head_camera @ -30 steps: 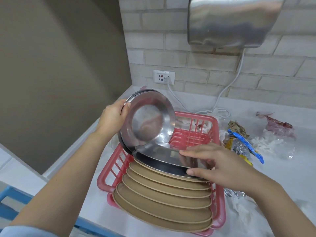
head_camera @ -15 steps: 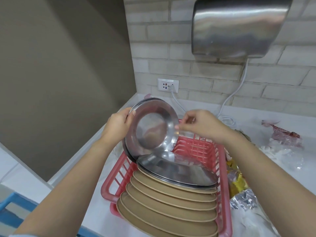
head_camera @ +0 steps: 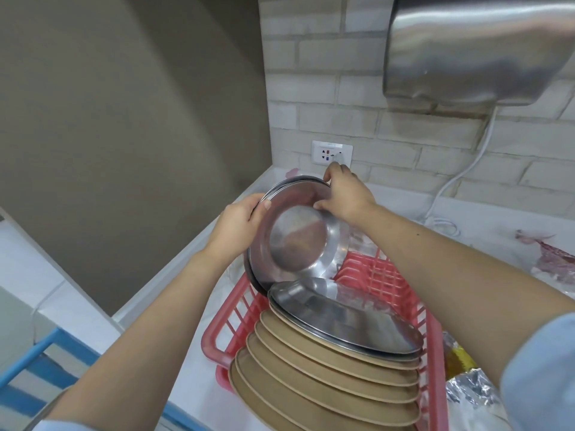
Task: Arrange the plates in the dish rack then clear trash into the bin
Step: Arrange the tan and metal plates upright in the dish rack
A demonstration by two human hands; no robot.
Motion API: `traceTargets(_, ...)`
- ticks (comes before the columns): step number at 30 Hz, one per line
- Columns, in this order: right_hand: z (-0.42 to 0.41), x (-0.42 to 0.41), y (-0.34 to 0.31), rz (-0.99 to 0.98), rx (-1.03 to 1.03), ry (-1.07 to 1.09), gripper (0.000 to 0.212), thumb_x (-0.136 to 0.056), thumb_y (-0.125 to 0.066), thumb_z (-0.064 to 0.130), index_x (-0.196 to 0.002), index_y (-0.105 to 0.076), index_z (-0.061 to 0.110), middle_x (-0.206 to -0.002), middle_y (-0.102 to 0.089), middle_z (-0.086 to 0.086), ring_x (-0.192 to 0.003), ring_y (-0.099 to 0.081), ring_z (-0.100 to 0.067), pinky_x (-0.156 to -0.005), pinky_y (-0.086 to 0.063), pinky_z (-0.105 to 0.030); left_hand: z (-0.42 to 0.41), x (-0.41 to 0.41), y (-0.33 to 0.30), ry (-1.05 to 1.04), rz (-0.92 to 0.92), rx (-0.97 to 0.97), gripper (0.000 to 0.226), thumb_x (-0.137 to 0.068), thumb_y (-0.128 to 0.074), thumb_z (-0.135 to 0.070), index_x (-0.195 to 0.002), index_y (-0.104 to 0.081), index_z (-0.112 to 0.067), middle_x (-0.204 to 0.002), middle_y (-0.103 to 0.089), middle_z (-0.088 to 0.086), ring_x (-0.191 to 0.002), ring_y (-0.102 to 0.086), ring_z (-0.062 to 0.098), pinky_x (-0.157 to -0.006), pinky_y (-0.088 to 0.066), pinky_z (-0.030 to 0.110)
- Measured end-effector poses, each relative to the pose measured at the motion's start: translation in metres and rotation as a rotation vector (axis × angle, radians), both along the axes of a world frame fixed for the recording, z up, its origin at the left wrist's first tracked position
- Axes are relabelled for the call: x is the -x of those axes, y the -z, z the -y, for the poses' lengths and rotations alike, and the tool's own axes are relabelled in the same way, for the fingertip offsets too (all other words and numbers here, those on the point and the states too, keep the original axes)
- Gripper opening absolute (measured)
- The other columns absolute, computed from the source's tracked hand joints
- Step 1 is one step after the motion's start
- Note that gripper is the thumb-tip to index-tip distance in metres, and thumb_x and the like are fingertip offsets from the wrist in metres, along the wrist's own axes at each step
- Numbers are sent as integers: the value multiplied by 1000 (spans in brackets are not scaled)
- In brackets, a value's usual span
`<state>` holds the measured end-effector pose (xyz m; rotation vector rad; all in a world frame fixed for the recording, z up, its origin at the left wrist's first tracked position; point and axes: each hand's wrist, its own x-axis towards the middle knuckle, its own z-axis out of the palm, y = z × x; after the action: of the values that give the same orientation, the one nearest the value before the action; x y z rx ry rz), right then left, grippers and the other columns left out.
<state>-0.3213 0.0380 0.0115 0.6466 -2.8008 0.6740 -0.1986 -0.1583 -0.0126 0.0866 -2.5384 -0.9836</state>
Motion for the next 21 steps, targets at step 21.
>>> traceTargets(21, -20, 11, 14, 56, 350, 9, 25, -89, -63, 15, -102, -42, 16, -93, -57, -5, -85, -54, -26, -71, -38, -31, 5, -12, -2, 172, 170, -317, 45, -87, -62, -8, -126, -62, -29, -111, -70, -16, -106, -64, 3, -91, -48, 18)
